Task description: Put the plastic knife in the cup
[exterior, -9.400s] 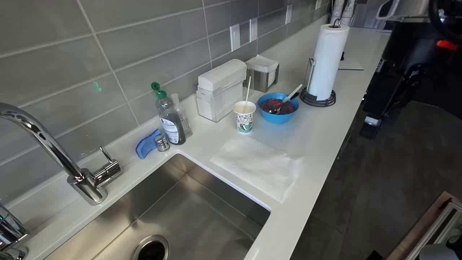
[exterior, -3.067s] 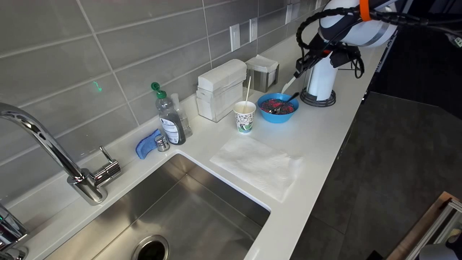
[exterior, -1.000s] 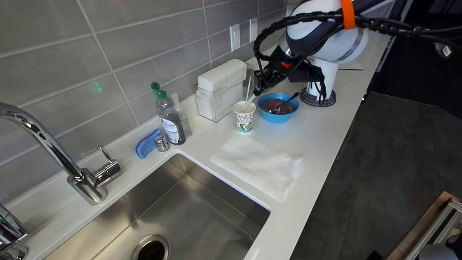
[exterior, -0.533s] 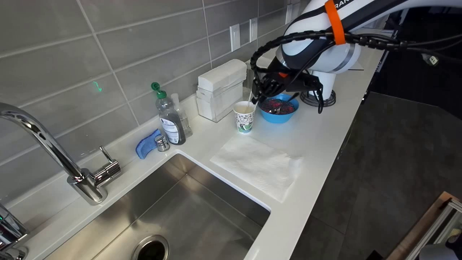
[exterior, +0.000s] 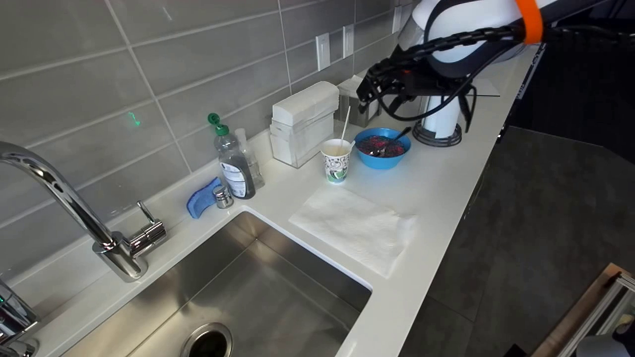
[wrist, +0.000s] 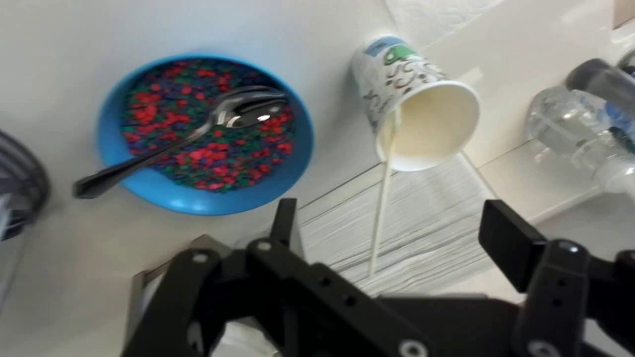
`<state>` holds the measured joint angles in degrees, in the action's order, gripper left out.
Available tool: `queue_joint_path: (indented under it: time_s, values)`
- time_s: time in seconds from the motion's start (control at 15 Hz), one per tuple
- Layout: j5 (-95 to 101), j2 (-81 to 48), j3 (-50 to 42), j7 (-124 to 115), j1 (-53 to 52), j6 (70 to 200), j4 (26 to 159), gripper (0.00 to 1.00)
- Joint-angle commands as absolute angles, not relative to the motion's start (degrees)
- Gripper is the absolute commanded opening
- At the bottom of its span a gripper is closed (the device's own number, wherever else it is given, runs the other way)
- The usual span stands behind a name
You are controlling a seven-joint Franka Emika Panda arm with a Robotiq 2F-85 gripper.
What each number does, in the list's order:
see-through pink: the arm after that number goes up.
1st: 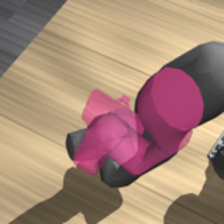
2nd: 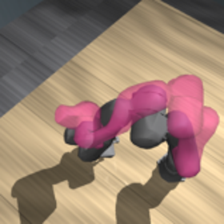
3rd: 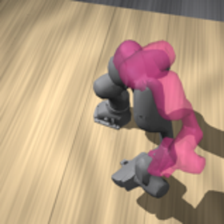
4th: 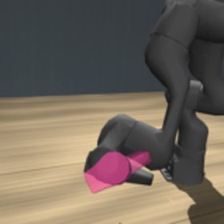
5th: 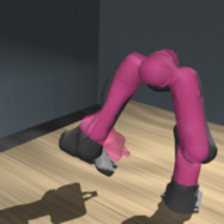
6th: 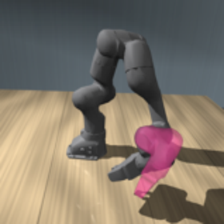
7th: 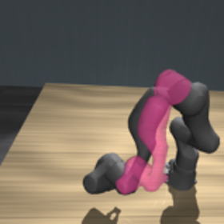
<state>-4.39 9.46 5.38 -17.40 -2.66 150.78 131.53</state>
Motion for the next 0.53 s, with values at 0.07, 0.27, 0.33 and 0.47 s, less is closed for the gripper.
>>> queue_joint_path:
  time_s: [0.07, 0.27, 0.33, 0.47]
  values:
    - [9.80, 21.74, 7.56, -28.82, 3.29, 131.93, 134.05, 1.00]
    - [8.14, 20.99, 6.49, -25.92, 2.88, 129.15, 132.15, 1.00]
    - [8.31, 22.19, 6.57, -25.93, 3.11, 127.56, 132.27, 1.00]
    - [8.46, 22.81, 6.70, -26.06, 3.24, 127.14, 132.54, 1.00]
